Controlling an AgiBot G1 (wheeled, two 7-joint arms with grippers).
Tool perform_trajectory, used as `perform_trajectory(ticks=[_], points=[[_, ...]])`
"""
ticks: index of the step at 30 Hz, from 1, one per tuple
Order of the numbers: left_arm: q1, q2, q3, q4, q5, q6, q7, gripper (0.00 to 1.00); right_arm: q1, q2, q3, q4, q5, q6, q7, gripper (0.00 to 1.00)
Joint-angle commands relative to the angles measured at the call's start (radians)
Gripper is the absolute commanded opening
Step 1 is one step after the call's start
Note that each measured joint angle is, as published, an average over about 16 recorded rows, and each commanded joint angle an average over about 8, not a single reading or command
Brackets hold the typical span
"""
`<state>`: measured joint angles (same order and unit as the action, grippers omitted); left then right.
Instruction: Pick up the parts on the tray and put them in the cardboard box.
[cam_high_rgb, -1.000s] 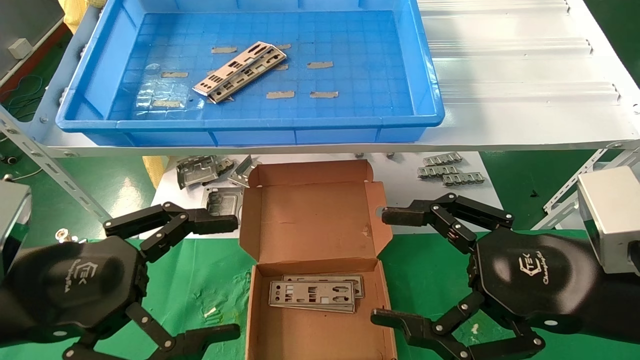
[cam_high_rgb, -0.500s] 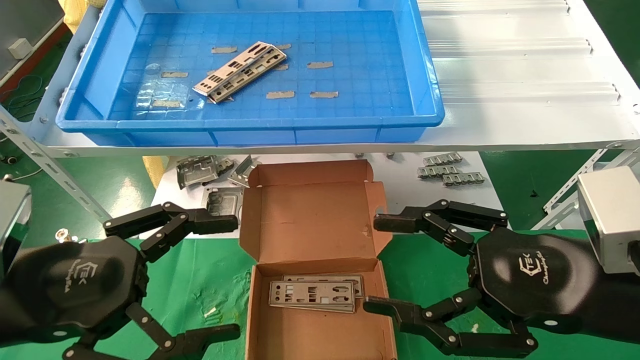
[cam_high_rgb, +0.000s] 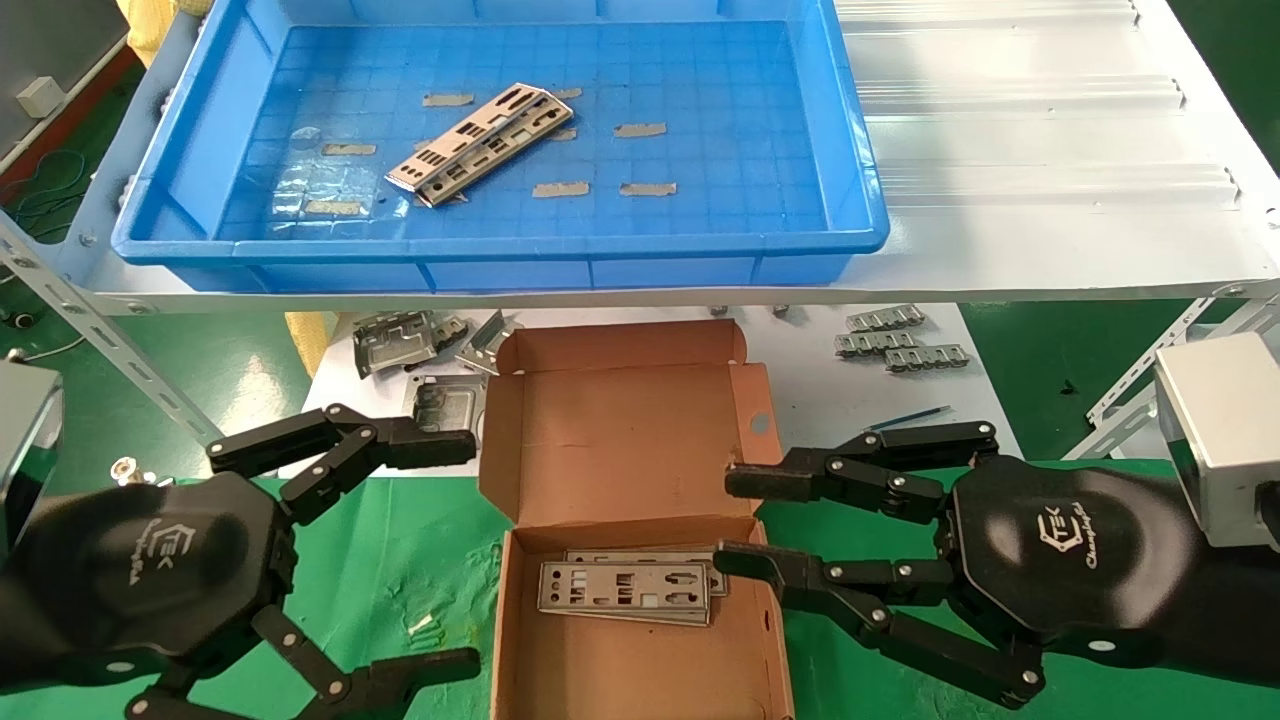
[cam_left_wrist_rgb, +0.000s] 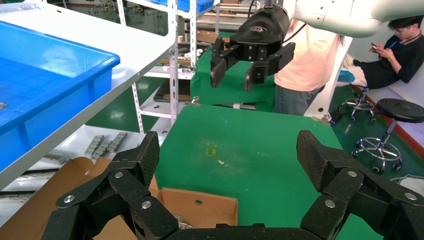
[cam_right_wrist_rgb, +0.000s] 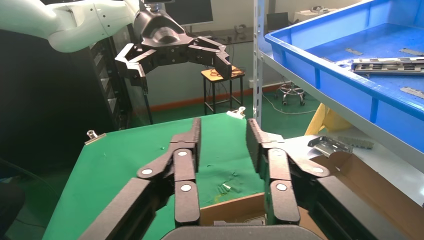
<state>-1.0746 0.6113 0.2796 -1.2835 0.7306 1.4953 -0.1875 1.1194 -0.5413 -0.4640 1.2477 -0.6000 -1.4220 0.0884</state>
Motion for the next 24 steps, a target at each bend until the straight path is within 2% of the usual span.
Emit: perform_trajectory(ticks=[1,9,13,19,24], points=[[0.000,0.000,0.000,0.000,0.000,0.000,0.000,1.00,0.000,0.000,0.000,0.000,0.000,0.000,0.000,0.00],[-0.006,-0.002,-0.001,-0.001,0.003,-0.003,-0.001,1.00,0.000,0.000,0.000,0.000,0.000,0.000,0.000,0.00],[-0.053,-0.005,-0.003,-0.004,0.021,-0.020,-0.020,1.00,0.000,0.000,0.000,0.000,0.000,0.000,0.000,0.00],[-0.232,0.028,0.023,0.037,0.115,-0.071,-0.081,1.00,0.000,0.000,0.000,0.000,0.000,0.000,0.000,0.00],[-0.403,0.116,0.079,0.171,0.235,-0.110,-0.111,1.00,0.000,0.000,0.000,0.000,0.000,0.000,0.000,0.00]])
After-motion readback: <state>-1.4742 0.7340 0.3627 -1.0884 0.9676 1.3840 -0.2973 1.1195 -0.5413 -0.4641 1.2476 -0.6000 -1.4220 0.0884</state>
